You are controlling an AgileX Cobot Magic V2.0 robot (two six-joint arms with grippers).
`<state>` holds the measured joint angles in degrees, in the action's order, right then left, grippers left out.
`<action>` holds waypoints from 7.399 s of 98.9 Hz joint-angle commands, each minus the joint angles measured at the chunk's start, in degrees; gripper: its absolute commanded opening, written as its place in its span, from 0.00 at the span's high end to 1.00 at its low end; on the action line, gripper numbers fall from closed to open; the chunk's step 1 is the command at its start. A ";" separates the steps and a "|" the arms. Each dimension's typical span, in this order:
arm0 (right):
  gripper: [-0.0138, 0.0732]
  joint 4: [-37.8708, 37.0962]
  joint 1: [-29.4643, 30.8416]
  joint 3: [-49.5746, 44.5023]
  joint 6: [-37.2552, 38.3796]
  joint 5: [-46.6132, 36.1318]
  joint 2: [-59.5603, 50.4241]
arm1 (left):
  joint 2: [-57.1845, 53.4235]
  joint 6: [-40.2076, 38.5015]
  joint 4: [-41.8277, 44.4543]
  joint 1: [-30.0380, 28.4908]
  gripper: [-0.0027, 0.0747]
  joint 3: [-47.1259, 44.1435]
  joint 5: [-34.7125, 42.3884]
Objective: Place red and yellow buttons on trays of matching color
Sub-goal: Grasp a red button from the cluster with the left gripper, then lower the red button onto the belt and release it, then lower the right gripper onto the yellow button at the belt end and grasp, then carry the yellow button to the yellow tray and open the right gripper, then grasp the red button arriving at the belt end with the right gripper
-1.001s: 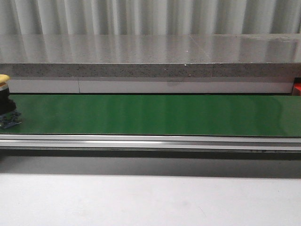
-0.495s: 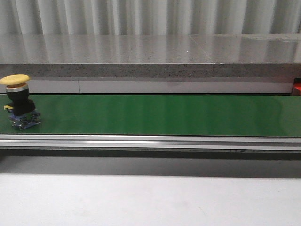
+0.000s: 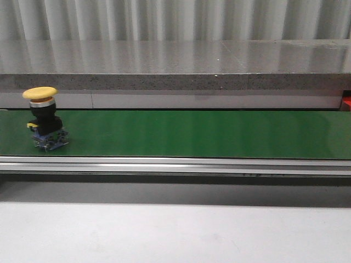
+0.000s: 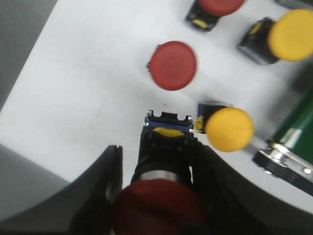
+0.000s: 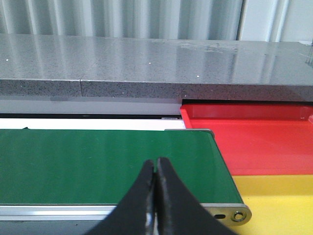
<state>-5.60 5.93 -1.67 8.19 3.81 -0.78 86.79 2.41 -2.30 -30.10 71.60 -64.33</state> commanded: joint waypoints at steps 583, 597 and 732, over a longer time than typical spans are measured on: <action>0.68 10.99 24.19 73.44 -15.90 46.66 94.71 | -60.10 1.77 -4.88 37.76 0.97 -38.30 36.19; 0.68 10.99 26.11 73.44 -14.06 45.23 98.50 | -60.10 1.77 -4.88 37.76 0.97 -38.30 36.19; 0.25 11.67 18.08 73.44 -13.97 46.41 78.02 | -60.10 1.77 -4.88 37.76 0.97 -38.30 36.19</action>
<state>5.93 26.74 70.61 -5.35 50.20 82.22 26.45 4.27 -6.41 7.47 31.74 -32.74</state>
